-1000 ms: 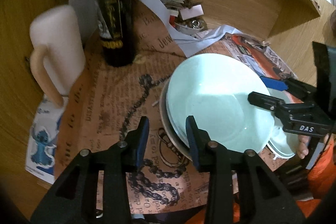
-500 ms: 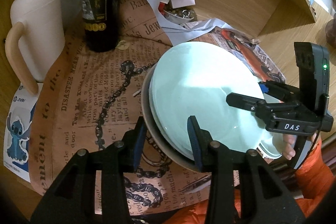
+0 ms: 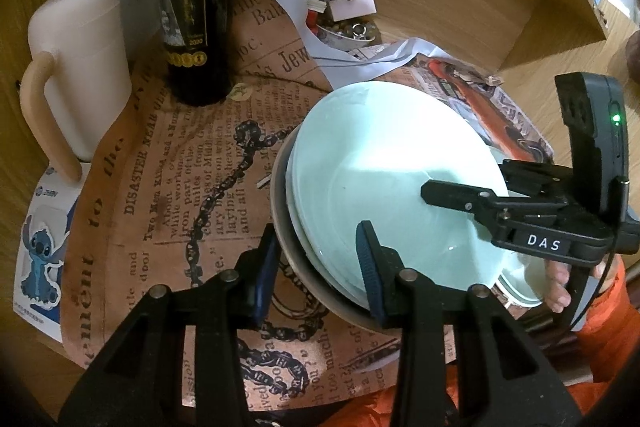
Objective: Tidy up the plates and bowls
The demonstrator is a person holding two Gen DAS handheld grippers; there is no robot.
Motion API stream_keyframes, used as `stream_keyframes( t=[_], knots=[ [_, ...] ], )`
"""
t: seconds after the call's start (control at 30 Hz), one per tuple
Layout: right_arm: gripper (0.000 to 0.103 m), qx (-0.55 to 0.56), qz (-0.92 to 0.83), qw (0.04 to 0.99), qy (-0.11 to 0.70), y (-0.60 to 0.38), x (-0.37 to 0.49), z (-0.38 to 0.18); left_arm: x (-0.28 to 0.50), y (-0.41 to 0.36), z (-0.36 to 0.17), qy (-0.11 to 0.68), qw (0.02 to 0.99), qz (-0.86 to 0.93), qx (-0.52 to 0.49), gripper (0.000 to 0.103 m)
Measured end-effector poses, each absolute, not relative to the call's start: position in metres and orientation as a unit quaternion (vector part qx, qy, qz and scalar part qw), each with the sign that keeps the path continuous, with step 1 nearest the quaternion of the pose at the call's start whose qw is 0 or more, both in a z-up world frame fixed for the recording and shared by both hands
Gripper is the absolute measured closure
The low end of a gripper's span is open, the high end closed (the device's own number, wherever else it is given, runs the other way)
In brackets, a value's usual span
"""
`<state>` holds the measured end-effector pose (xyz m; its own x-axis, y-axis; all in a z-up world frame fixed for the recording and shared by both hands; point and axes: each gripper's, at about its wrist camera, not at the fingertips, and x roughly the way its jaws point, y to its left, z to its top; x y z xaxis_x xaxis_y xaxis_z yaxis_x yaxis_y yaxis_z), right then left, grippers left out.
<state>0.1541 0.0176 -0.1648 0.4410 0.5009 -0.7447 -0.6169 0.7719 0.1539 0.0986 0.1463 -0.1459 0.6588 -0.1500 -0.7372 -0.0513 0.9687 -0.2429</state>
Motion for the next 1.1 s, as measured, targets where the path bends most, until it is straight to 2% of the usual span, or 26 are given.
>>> stream_keyframes(
  t=[0.17,1.1],
  knots=[
    [0.068,-0.077,0.319,0.855,0.402,0.016,0.148,-0.164,0.096,0.138,-0.145,0.409,0.907,-0.011,-0.098,0.065],
    [0.068,-0.043,0.317,0.875,0.363,0.005,0.148,-0.143,0.097,0.139,-0.134,0.380,0.917,-0.015,-0.120,0.065]
  ],
)
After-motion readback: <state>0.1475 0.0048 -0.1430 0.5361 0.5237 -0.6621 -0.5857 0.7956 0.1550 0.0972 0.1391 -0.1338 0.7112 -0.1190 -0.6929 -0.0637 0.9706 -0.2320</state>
